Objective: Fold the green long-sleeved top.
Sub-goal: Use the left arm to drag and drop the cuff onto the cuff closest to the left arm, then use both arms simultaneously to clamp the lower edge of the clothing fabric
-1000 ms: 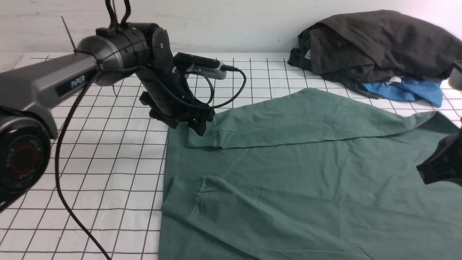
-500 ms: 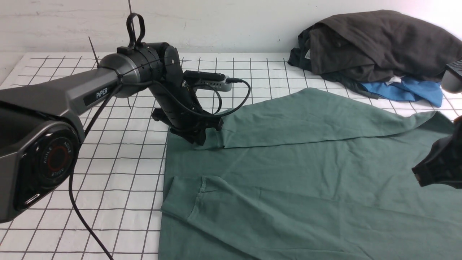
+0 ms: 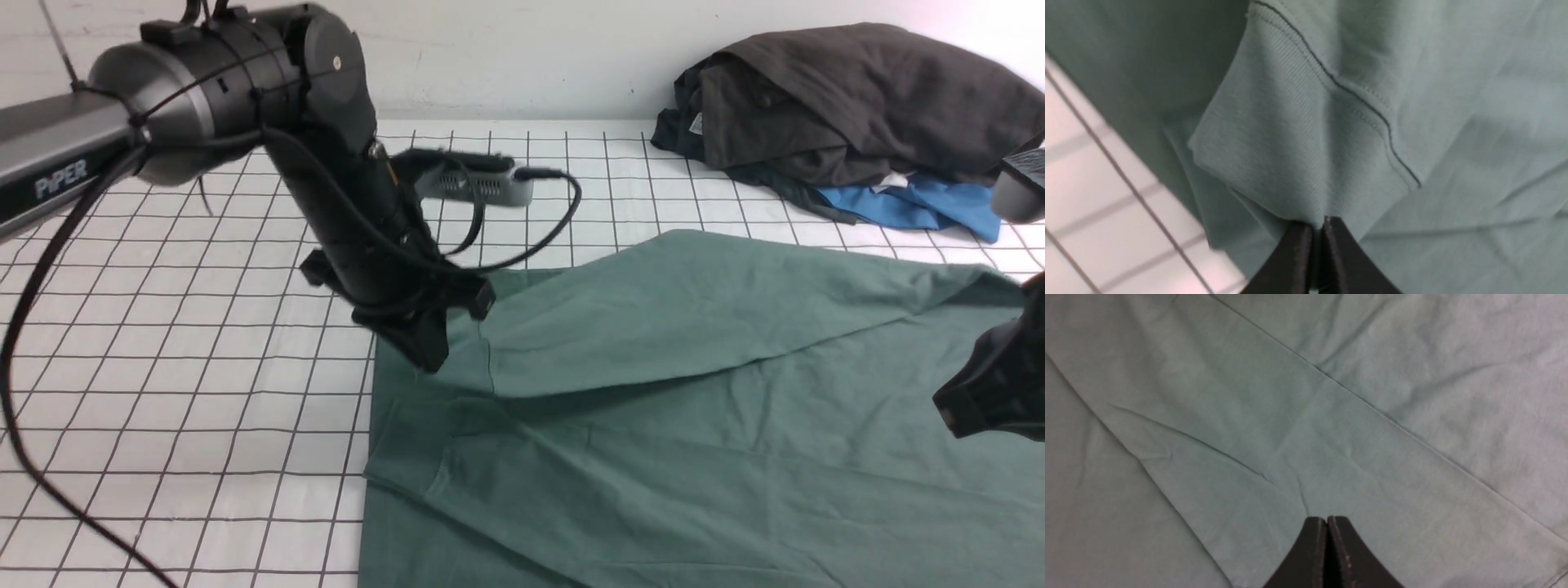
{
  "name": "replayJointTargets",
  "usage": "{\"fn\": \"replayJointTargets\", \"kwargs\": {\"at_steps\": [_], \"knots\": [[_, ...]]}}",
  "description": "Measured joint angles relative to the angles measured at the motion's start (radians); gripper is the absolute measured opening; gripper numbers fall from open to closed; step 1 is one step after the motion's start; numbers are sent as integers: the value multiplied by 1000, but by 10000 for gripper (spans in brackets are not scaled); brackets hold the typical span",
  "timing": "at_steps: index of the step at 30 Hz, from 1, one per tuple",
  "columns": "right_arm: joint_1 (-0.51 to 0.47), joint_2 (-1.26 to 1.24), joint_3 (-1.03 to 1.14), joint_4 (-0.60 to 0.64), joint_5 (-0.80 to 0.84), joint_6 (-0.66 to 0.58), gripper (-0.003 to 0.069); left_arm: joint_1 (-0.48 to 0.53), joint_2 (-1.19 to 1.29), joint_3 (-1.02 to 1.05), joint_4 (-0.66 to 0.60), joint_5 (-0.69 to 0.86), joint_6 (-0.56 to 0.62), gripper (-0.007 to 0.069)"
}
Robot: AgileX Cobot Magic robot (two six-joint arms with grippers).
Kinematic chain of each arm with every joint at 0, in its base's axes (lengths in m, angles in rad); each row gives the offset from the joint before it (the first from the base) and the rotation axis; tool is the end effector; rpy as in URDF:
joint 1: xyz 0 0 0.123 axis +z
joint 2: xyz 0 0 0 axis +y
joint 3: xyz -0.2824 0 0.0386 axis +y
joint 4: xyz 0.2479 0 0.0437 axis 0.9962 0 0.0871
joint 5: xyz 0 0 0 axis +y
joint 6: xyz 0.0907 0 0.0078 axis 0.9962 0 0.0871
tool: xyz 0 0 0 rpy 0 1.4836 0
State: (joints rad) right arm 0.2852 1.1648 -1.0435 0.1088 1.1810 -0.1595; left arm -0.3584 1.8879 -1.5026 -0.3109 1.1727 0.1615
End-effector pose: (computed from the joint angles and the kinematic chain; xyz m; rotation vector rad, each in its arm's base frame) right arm 0.1960 0.0670 0.3262 -0.5831 2.7263 0.1820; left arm 0.3478 -0.1577 0.2399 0.6227 2.9728 -0.4601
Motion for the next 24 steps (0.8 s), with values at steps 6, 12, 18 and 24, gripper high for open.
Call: {"fn": "replayJointTargets", "kwargs": {"at_steps": [6,12,18,24], "knots": [[0,0,0,8,-14,-8,-15,-1,-83,265,0,-146,7,4],[0,0,0,42,-22,-40,-15,-1,-88,400,-1,-238,59,114],[0,0,0,68,-15,-52,-15,-16,-130,408,-26,-198,182,319],[18,0,0,110,31,-84,-15,-217,-294,415,-51,-57,360,358]]}}
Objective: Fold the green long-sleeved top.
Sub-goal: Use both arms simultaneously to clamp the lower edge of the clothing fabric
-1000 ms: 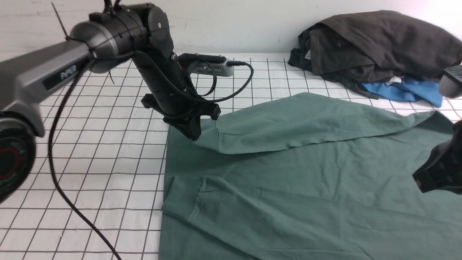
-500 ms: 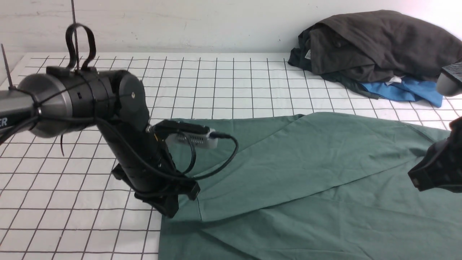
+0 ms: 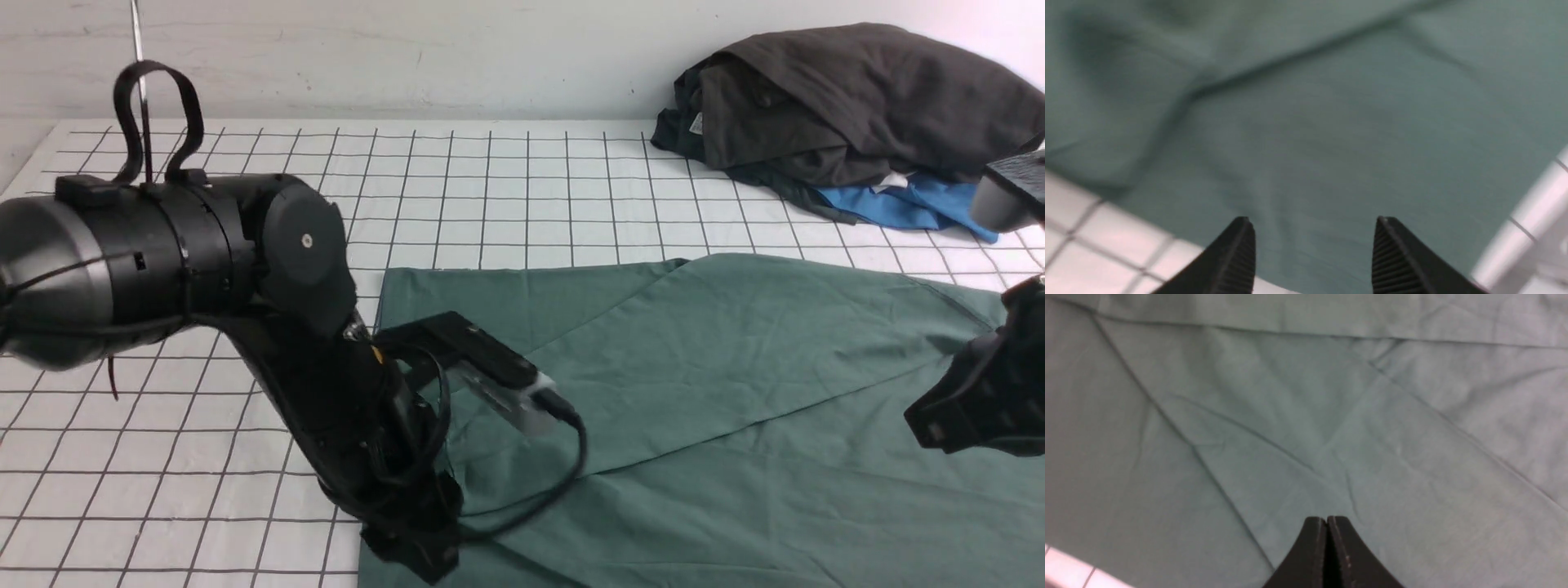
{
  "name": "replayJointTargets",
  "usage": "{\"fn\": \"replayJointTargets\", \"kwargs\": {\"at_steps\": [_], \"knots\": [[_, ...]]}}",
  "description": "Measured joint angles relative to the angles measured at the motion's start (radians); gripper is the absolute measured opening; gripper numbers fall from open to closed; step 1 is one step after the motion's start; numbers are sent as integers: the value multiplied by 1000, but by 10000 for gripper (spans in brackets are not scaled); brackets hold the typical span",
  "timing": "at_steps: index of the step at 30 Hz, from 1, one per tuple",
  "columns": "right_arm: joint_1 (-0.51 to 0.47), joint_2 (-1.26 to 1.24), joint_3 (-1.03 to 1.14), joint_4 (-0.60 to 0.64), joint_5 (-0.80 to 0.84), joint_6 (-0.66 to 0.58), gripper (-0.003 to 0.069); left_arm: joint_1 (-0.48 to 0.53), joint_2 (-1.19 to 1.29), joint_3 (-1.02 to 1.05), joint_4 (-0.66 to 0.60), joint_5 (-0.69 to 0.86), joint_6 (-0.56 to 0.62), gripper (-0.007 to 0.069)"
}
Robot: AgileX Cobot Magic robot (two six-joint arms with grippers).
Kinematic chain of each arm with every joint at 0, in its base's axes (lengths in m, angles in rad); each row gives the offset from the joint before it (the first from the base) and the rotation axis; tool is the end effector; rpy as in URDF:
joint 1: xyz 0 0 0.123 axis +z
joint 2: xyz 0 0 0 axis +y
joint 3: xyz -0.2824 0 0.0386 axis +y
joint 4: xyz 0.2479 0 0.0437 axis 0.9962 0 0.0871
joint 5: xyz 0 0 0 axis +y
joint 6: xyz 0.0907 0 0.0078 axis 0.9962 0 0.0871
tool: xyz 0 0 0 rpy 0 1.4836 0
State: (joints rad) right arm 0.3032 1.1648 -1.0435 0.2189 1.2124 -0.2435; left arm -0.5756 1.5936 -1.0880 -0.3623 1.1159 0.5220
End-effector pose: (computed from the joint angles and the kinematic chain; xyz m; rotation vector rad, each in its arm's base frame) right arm 0.1894 0.0787 0.3268 -0.6991 2.7193 0.3201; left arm 0.2262 -0.1813 0.2365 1.3955 2.7372 -0.5098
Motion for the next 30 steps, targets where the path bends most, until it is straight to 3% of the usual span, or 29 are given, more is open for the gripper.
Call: {"fn": "replayJointTargets", "kwargs": {"at_steps": [6,11,17,19,24,30], "knots": [[90,0,0,7,9,-21,-15,-327,-53,174,182,56,-37,279],[156,0,0,0,9,-39,-15,-483,-48,318,296,-21,-58,262],[181,-1,0,-1,7,-40,-15,-504,-48,352,313,-135,-154,347],[182,-1,0,-5,7,-41,-15,-505,-48,352,298,-185,-176,446],[182,-1,0,-6,6,-43,-15,-505,-34,352,259,-249,-182,605],[182,-1,0,-6,5,-43,-15,-507,44,341,288,-261,-249,614]]}}
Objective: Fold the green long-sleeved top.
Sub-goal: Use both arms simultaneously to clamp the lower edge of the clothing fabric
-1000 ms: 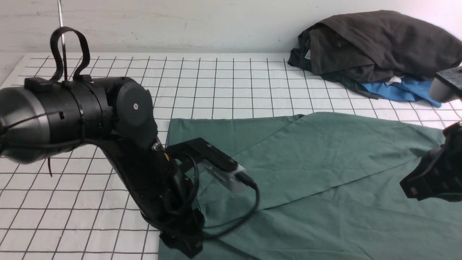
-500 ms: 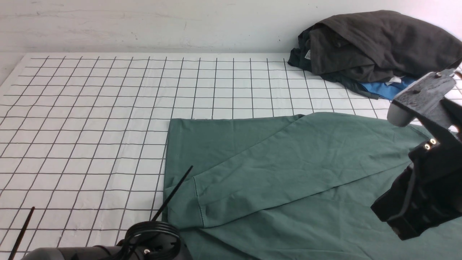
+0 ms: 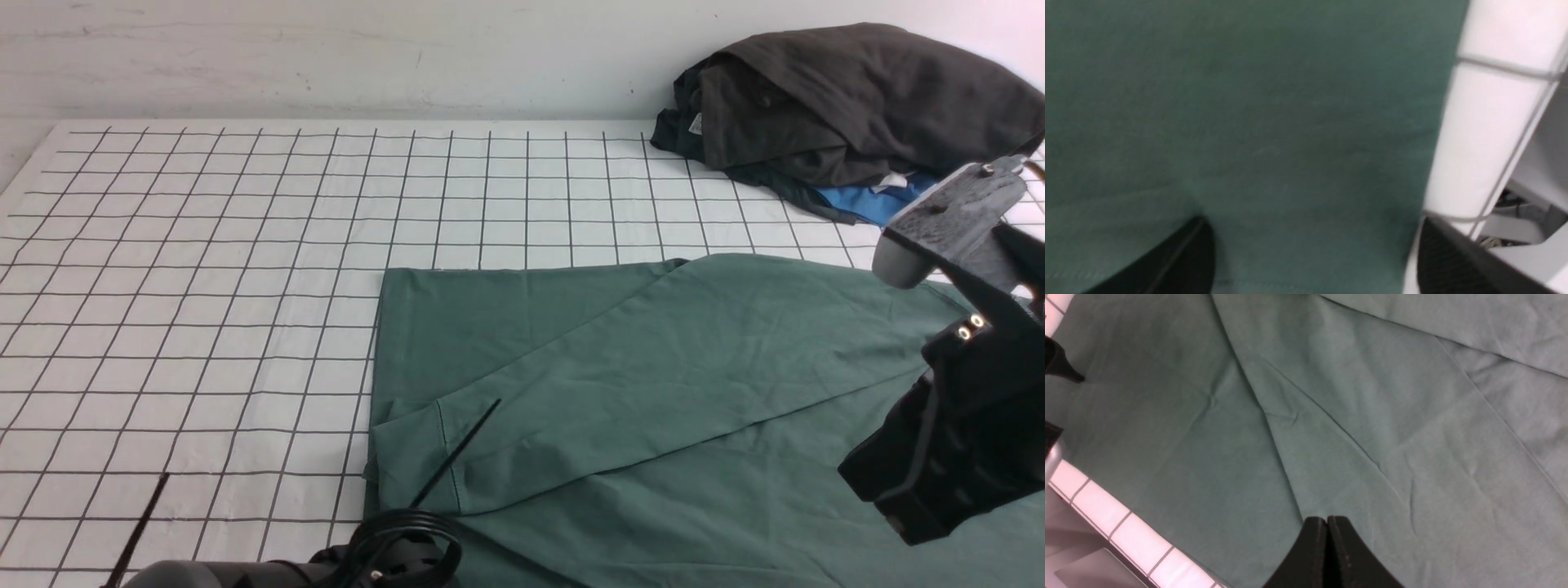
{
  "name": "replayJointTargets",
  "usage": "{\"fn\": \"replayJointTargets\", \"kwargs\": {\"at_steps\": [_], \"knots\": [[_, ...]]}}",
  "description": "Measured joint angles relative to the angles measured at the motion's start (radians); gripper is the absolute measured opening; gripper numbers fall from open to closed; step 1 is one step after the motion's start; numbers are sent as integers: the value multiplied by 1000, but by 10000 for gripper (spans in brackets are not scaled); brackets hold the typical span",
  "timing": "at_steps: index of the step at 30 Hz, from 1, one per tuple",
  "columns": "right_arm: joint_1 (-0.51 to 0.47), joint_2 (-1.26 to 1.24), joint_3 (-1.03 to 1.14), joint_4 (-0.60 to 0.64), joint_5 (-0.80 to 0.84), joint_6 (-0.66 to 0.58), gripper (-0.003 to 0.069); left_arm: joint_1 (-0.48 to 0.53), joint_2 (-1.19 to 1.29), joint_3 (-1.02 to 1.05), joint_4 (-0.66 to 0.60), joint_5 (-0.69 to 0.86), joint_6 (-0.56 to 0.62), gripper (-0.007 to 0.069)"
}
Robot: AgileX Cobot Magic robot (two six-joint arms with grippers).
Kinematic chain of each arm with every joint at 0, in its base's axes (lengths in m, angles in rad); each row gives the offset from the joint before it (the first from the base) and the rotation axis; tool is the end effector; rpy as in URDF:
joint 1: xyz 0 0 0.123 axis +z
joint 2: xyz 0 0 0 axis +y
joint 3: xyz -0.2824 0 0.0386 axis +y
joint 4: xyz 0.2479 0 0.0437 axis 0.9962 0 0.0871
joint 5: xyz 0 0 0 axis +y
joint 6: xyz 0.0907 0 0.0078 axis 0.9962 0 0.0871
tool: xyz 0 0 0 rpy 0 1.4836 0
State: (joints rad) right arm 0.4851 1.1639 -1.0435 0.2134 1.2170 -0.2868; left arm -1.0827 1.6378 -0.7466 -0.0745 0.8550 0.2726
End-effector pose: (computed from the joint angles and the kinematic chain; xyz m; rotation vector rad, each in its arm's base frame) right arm 0.1717 0.1110 0.3267 -1.0084 2.6383 0.3444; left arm 0.1077 -0.2137 0.1463 -1.8440 -2.4158 0.0227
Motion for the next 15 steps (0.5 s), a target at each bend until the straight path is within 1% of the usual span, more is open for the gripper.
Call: {"fn": "replayJointTargets", "kwargs": {"at_steps": [2,5,8,9,10,11,15], "knots": [[0,0,0,0,-1,0,-15,-4,15,-9,15,6,-45,584],[0,0,0,0,-1,0,-15,-7,21,-14,44,7,-100,515],[0,0,0,0,-1,0,-15,-7,17,-15,51,6,-109,454],[0,0,0,0,-1,0,-15,-7,17,-15,51,6,-110,450],[0,0,0,0,-1,0,-15,-7,11,-15,55,5,-110,412],[0,0,0,0,-2,0,-15,-7,7,-14,56,3,-112,391],[0,0,0,-3,-3,0,-15,-7,-17,0,58,-16,-113,321]]}}
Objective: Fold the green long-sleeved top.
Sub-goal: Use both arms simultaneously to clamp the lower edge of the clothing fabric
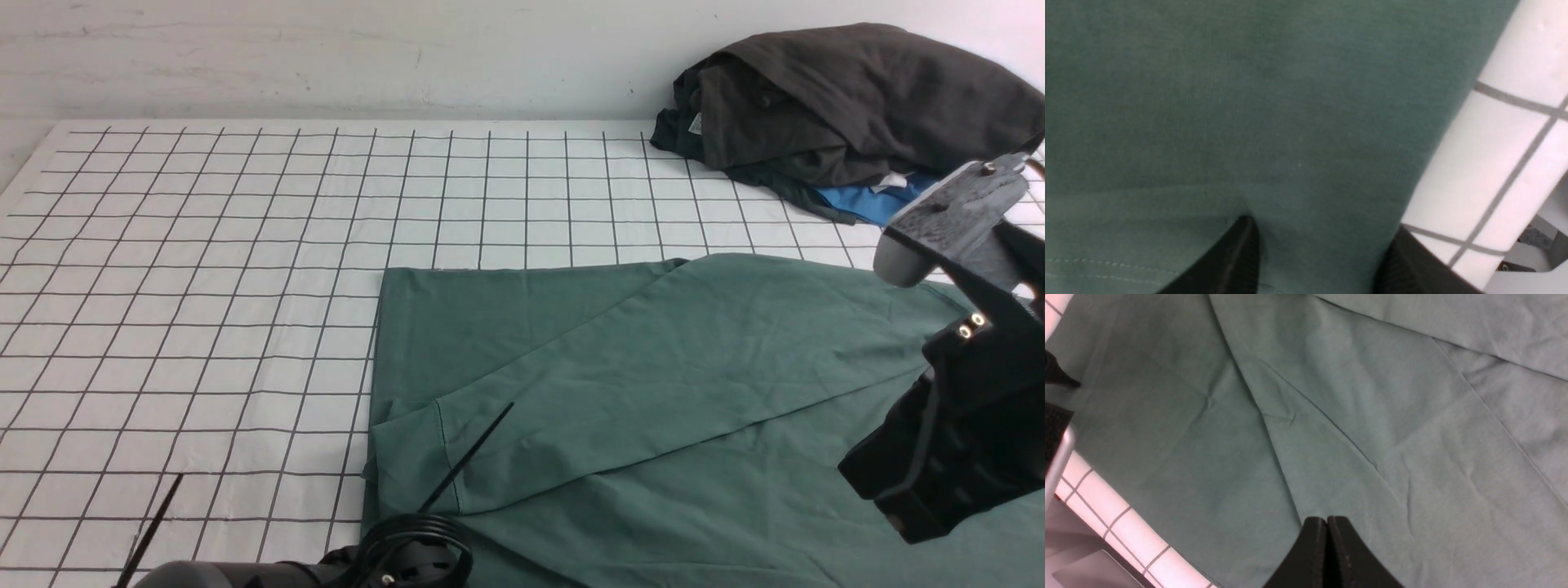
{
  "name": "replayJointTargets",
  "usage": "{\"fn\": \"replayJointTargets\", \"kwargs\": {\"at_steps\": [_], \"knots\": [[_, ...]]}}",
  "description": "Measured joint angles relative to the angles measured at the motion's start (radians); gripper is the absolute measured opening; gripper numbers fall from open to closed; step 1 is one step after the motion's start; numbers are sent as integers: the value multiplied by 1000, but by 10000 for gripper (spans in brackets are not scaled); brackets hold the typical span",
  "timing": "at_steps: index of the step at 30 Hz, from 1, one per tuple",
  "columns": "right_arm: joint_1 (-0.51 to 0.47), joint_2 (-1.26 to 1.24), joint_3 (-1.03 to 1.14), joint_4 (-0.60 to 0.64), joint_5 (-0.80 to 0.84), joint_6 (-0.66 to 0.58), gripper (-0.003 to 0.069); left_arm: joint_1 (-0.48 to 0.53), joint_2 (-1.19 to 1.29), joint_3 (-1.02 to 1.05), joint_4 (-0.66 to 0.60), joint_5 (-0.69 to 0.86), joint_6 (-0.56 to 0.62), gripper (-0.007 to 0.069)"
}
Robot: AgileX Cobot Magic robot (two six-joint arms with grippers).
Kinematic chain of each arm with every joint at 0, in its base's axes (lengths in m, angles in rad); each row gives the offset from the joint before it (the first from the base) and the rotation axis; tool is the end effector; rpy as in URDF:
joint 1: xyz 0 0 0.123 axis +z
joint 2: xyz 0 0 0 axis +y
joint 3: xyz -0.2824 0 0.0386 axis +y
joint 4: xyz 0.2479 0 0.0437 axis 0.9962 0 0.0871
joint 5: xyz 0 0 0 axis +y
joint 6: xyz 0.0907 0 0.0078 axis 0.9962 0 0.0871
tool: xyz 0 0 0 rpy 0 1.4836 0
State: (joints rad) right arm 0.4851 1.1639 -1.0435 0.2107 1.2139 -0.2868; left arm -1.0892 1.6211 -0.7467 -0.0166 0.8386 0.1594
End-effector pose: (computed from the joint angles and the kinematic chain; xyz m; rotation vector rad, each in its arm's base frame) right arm 0.1721 0.1109 0.3268 -1.0076 2.6354 0.3406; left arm 0.1102 -0.2134 0.1501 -1.7901 -2.5149 -0.0215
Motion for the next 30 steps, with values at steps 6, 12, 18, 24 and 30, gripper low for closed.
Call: {"fn": "replayJointTargets", "kwargs": {"at_steps": [6,12,18,24,30], "knots": [[0,0,0,0,-2,0,-15,1,-26,7,9,6,-1,295],[0,0,0,0,-2,0,-15,1,-27,7,1,30,-1,295],[0,0,0,-1,-3,0,-15,2,-27,7,9,27,-1,295],[0,0,0,-1,-5,0,-15,31,-27,7,17,15,-1,218],[0,0,0,-1,-6,0,-15,92,-27,7,-35,15,31,22]]}}
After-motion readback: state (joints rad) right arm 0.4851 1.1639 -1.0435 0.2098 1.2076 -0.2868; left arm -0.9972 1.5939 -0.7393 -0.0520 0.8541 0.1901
